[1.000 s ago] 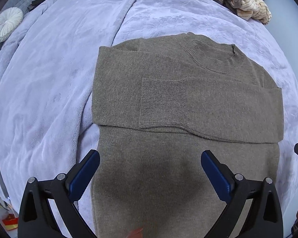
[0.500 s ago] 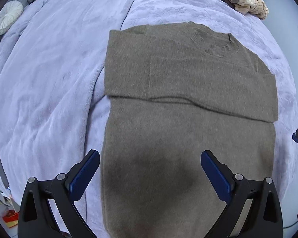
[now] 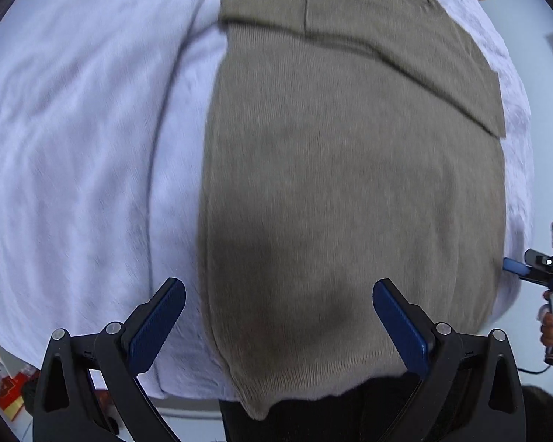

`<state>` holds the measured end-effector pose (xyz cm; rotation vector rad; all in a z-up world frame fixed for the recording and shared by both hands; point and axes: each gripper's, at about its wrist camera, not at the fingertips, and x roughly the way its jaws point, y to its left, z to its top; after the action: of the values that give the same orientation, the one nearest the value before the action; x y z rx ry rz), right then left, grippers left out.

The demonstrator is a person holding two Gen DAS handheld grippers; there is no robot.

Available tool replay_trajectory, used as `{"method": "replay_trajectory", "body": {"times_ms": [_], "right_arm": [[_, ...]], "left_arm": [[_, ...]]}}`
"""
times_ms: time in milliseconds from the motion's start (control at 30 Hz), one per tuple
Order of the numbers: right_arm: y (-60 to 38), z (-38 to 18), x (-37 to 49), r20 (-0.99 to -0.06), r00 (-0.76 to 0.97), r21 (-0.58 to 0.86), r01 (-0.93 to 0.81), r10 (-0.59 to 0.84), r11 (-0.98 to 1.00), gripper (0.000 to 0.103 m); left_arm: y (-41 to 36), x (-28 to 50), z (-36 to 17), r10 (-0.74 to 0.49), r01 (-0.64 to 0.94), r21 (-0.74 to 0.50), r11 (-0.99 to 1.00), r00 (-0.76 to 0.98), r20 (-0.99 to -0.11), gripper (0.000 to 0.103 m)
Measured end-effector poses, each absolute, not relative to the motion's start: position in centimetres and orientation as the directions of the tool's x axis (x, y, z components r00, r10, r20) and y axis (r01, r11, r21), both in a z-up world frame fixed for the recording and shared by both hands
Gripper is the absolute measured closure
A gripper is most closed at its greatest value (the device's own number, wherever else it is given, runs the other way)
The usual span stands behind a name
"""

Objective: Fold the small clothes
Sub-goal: 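Move both grippers to the sweater hem and grasp it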

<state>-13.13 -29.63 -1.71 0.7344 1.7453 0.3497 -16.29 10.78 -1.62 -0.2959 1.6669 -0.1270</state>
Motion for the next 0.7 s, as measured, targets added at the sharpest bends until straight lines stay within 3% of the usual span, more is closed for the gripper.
{"method": "replay_trajectory", "body": {"times_ms": [367,467,500,533,567,600,700], "right_arm": [[-25.7,-5.6,-19.1,-0.578,-0.261,0.684,0.361,0.773,0.633,0.012],[-24.5,-5.5,-18.7,-0.559,-0.271,0.696,0.36,0.784,0.621,0.013],[-24.4,-5.6,-18.7,-0.56,-0.28,0.69,0.363,0.779,0.627,0.022],[-24.3,-5.7,-18.7,-0.57,-0.295,0.674,0.366,0.767,0.642,0.046],[-24.2,-5.8,-18.7,-0.581,-0.307,0.66,0.365,0.754,0.657,0.061],[-24.2,-6.0,-18.8,-0.594,-0.313,0.647,0.362,0.742,0.671,0.086],[-24.3,-5.2,-18.8,-0.578,-0.276,0.675,0.366,0.768,0.64,0.09]], "left_arm": [[9.1,-19.7,-5.4,-0.406,-0.137,-0.383,0.914,-0.237,-0.883,0.002],[9.0,-19.7,-5.3,-0.413,-0.142,-0.389,0.91,-0.243,-0.878,0.023],[9.1,-19.7,-5.4,-0.406,-0.142,-0.382,0.913,-0.245,-0.88,0.038],[9.2,-19.7,-5.4,-0.405,-0.144,-0.38,0.914,-0.247,-0.88,0.048],[9.3,-19.6,-5.5,-0.407,-0.149,-0.38,0.913,-0.248,-0.879,0.068],[9.7,-19.4,-5.6,-0.416,-0.16,-0.387,0.908,-0.246,-0.875,0.08],[10.6,-19.1,-5.5,-0.483,-0.206,-0.443,0.872,-0.226,-0.846,0.089]]}}
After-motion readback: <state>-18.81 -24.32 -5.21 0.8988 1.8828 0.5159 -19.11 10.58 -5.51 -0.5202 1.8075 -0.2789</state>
